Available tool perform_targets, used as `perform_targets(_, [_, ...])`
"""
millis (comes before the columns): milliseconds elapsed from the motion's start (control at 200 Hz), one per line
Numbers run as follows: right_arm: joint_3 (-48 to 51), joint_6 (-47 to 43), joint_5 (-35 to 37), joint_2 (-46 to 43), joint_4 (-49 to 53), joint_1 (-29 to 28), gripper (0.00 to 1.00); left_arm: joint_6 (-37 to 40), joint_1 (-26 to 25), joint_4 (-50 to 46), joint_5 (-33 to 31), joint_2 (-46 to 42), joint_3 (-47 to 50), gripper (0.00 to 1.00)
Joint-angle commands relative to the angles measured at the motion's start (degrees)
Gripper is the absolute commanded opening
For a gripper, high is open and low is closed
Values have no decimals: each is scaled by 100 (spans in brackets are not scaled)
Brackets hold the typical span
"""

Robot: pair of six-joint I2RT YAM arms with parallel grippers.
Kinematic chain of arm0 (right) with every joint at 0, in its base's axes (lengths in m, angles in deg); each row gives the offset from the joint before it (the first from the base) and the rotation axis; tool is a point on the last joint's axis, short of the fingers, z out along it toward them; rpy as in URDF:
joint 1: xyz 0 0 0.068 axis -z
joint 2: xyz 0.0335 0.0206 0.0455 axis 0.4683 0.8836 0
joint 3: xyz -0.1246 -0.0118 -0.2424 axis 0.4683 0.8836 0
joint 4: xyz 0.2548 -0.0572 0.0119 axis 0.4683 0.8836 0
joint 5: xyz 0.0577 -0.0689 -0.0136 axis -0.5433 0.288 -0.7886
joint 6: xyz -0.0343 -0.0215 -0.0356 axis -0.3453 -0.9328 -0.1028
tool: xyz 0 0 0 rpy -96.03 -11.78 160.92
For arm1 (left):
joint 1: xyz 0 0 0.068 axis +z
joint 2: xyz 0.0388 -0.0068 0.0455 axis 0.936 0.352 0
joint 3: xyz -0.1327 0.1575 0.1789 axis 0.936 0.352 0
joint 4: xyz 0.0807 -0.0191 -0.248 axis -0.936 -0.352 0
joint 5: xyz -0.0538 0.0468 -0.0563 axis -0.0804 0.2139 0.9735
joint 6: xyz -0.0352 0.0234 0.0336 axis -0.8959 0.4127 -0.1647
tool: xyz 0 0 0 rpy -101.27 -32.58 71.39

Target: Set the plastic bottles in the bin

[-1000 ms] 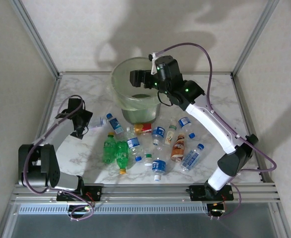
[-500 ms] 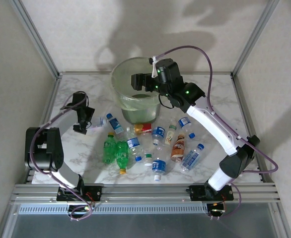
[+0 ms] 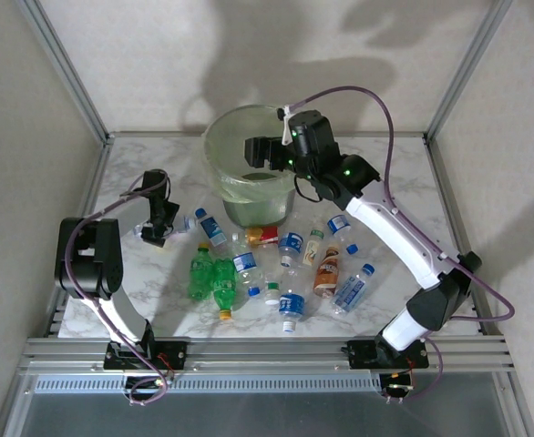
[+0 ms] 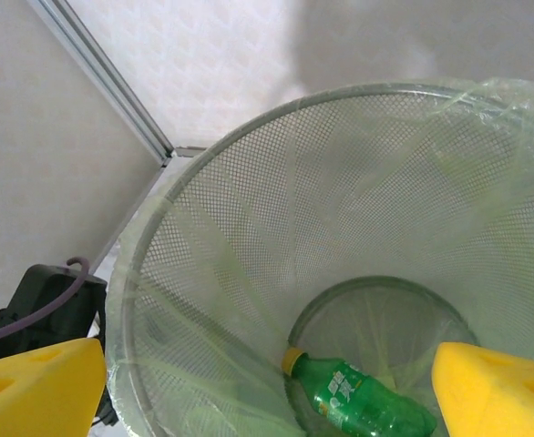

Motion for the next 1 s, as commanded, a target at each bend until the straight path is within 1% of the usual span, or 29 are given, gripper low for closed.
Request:
perform_targets(0, [171,101,157,-227,-99,19,90,-102,-38,-112,-162,23,-21,79])
perform_targets(80, [173,136,185,-212,-70,21,88,-46,-33,-98,-161,-6,28,75])
perform_targets(175, [163,177,183,-223,-27,16,84,-28,-35,-64,-215,-94,136,73])
perform_targets(360, [333,265,271,-404,-52,20,84,25,-32,-50,-229,-204,209,68])
perform_targets(616, [392,332,451,-576,-5,19,84,206,-36,-161,-527,-585,234,64])
perform_targets(716, [422,348,533,-662,15,19,84,254,-26,-149,-539,-668,301,61])
perform_targets(861, [511,367,612,-780,-2,19,85,290,-32,-82,-494,-770,435,60])
perform_targets(996, [524,385,633,-825,24,21,85,287,-35,-37,-462,-864,542,54])
